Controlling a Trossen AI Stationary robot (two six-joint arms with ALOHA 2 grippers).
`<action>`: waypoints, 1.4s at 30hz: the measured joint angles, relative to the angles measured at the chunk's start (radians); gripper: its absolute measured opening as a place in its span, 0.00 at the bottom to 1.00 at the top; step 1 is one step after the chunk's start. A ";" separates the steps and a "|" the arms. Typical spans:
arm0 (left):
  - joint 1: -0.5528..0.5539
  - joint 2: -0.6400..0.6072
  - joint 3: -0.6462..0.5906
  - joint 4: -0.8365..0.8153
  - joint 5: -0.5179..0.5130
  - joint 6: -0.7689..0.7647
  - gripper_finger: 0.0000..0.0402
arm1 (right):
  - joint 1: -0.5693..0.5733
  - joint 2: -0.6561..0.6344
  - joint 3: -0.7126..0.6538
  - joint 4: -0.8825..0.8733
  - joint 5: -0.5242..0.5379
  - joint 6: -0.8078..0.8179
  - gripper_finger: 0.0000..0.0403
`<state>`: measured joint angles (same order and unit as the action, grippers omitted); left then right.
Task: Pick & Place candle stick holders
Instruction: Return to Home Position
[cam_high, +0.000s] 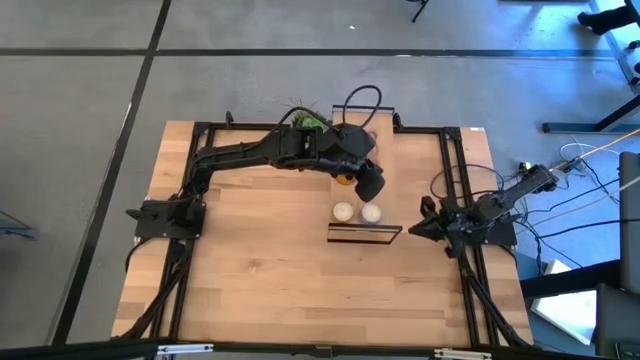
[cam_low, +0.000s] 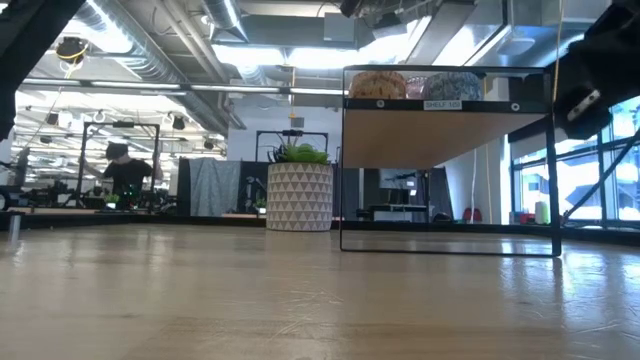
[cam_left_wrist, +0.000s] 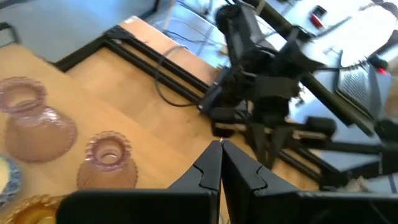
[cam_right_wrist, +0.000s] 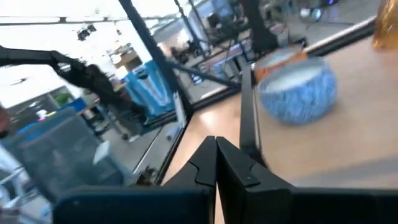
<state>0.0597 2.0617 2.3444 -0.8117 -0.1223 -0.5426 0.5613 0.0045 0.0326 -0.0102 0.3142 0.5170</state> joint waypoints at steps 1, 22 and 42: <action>0.000 0.000 0.000 0.000 0.020 0.018 0.00 | -0.001 0.003 -0.003 0.016 0.014 -0.010 0.01; -0.025 -0.034 0.002 -0.019 0.071 0.191 0.00 | -0.523 0.056 -0.009 -0.001 -0.222 -0.132 0.00; -0.023 -0.043 0.002 -0.054 0.068 0.243 0.00 | -0.521 0.017 0.095 -0.249 -0.237 -0.185 0.00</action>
<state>0.0372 2.0186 2.3459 -0.8654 -0.0540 -0.2996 0.0406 0.0217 0.1272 -0.2595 0.0776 0.3321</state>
